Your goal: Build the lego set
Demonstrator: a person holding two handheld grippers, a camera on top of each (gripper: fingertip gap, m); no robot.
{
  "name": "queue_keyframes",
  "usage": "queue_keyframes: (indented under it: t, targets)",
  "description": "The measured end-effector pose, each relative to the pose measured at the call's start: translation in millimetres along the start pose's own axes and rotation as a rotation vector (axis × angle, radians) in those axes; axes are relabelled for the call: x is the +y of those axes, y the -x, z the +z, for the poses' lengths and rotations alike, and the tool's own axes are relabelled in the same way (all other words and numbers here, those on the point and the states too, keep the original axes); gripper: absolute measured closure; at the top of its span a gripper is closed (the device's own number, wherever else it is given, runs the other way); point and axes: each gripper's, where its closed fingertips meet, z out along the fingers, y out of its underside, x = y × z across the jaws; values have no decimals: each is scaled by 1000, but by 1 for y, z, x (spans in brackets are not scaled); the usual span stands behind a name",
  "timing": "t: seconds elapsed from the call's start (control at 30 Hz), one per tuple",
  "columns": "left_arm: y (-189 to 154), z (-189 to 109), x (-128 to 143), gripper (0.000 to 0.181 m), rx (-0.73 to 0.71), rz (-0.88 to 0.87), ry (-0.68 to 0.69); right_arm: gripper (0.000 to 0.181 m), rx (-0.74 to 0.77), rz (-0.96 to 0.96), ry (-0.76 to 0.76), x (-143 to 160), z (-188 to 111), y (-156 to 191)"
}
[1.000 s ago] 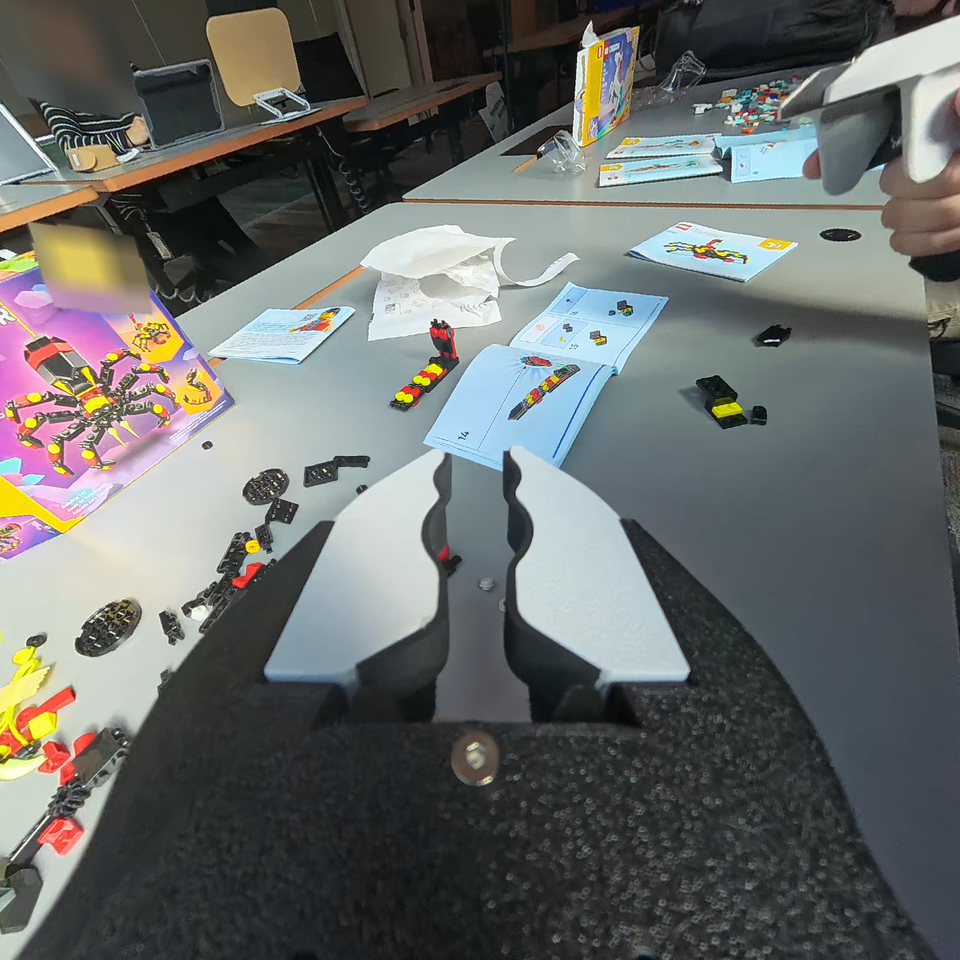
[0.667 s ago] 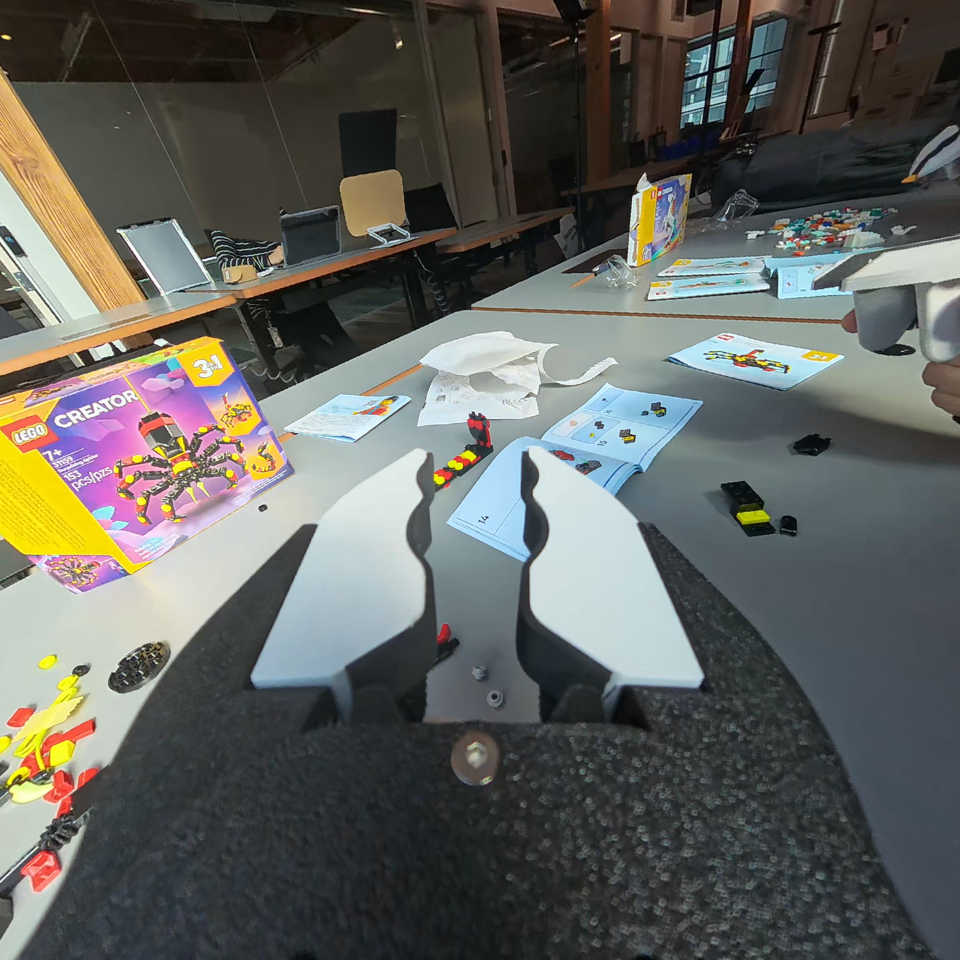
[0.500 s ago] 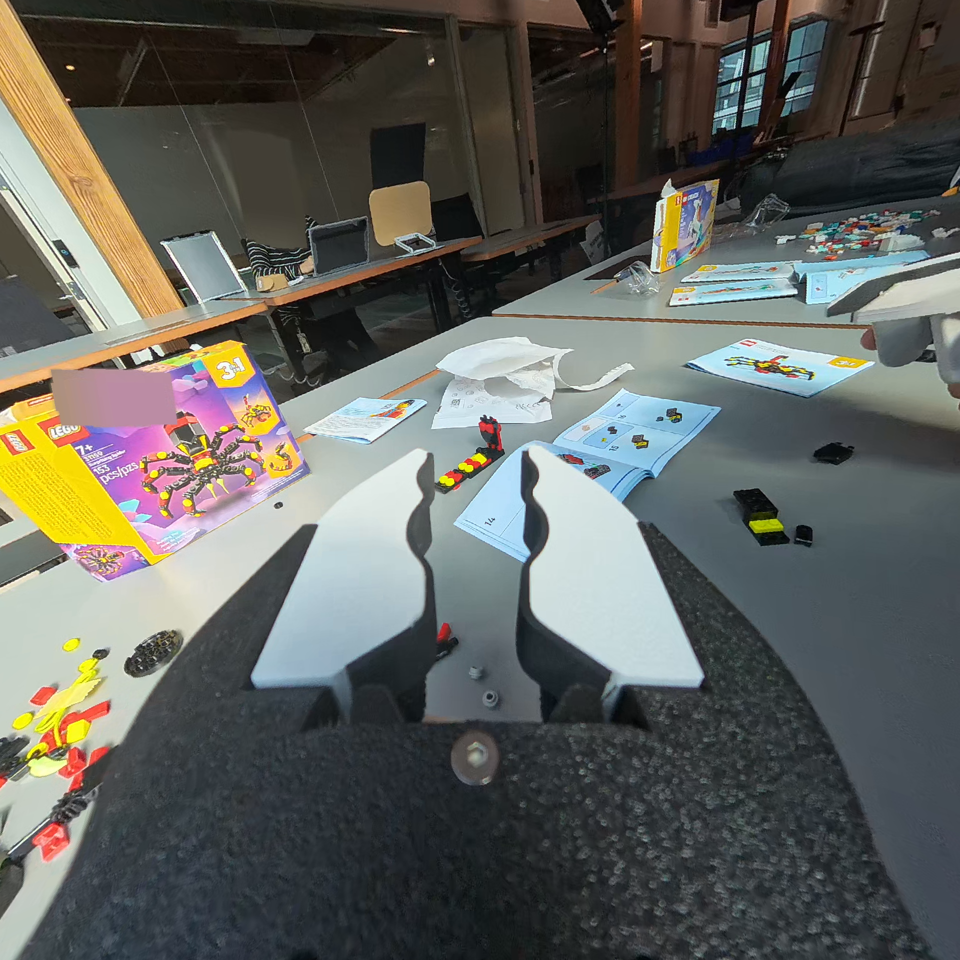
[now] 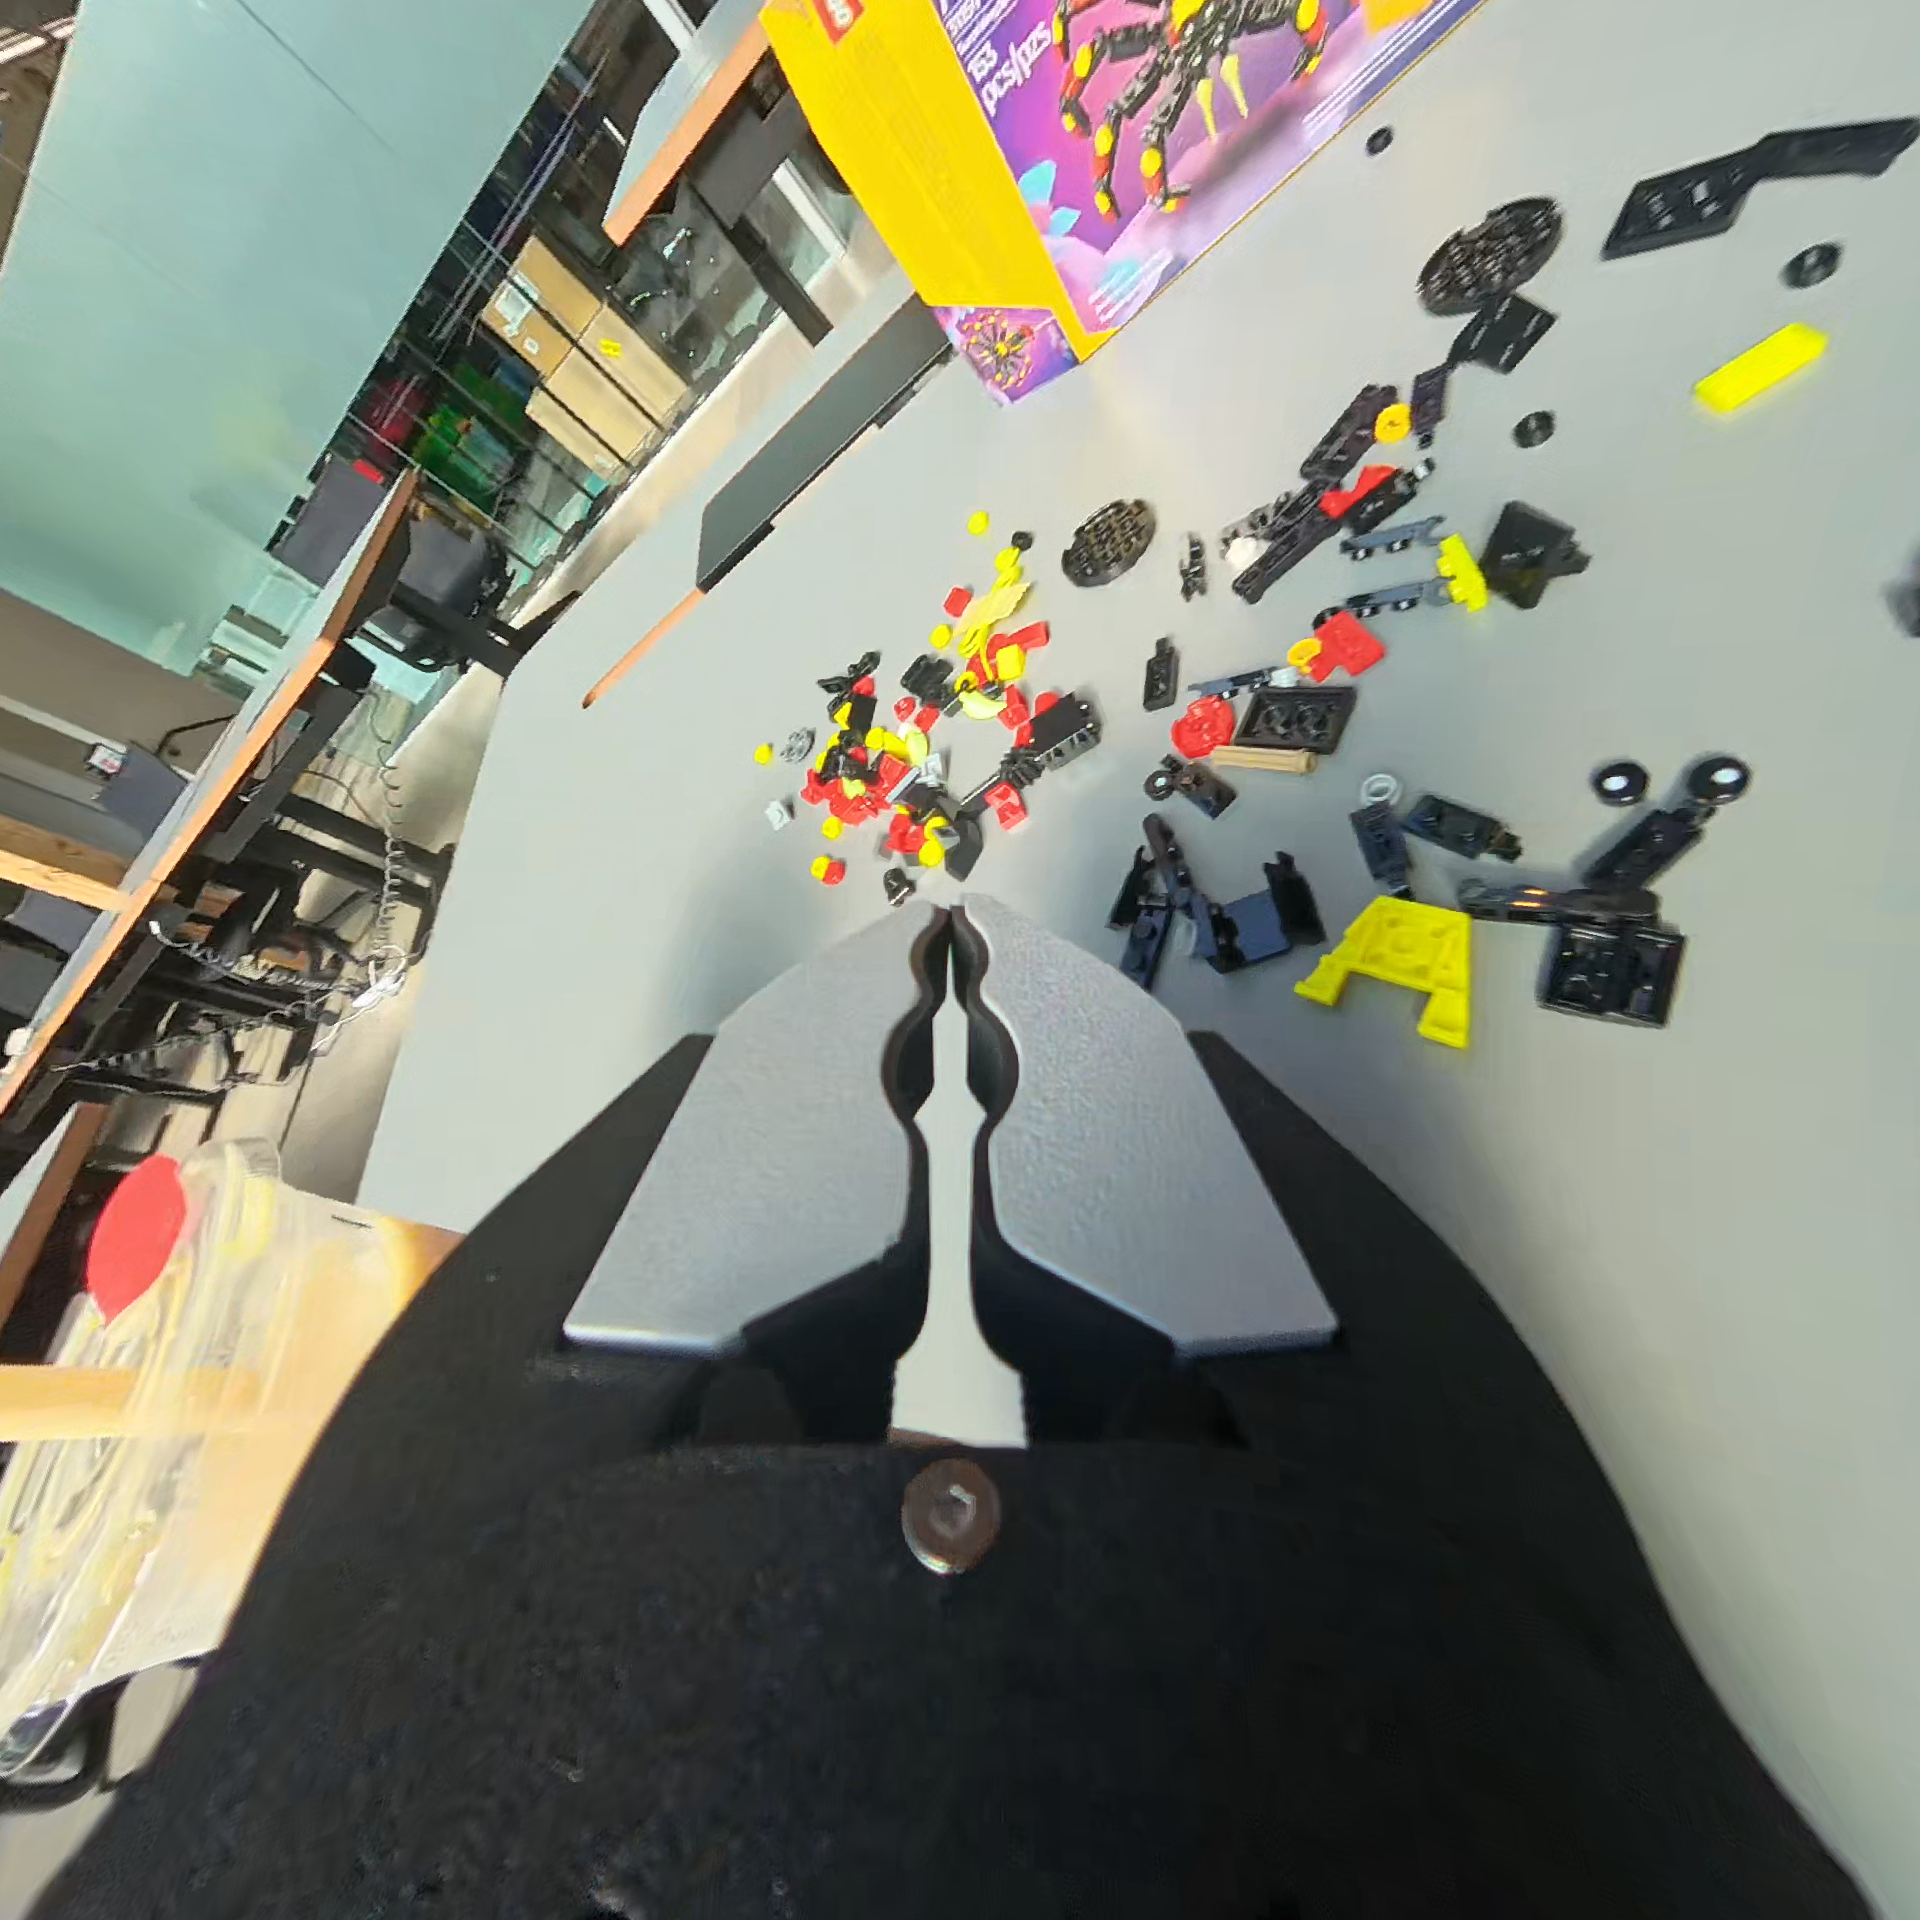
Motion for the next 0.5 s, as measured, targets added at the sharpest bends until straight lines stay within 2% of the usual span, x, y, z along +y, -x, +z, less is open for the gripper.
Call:
queue_keyframes:
  t: [0.1,0.17,0.23,0.27,0.4,0.5]
  targets:
    - [21,34,21,181,-112,82,170,158,-74,0,-17,-6,13,6]
    - [18,59,34,181,13,-74,225,158,-108,-2,-28,-8,19,9]
    - [6,75,34,173,224,-381,189,158,-122,-10,-44,-11,22,10]
    - [5,79,35,174,284,-475,186,158,-127,-10,-51,-11,22,10]
    - [28,92,51,180,109,-373,247,158,-135,11,-75,-11,21,6]
    - [26,99,48,178,120,-343,271,158,-129,36,-78,-9,20,-1]
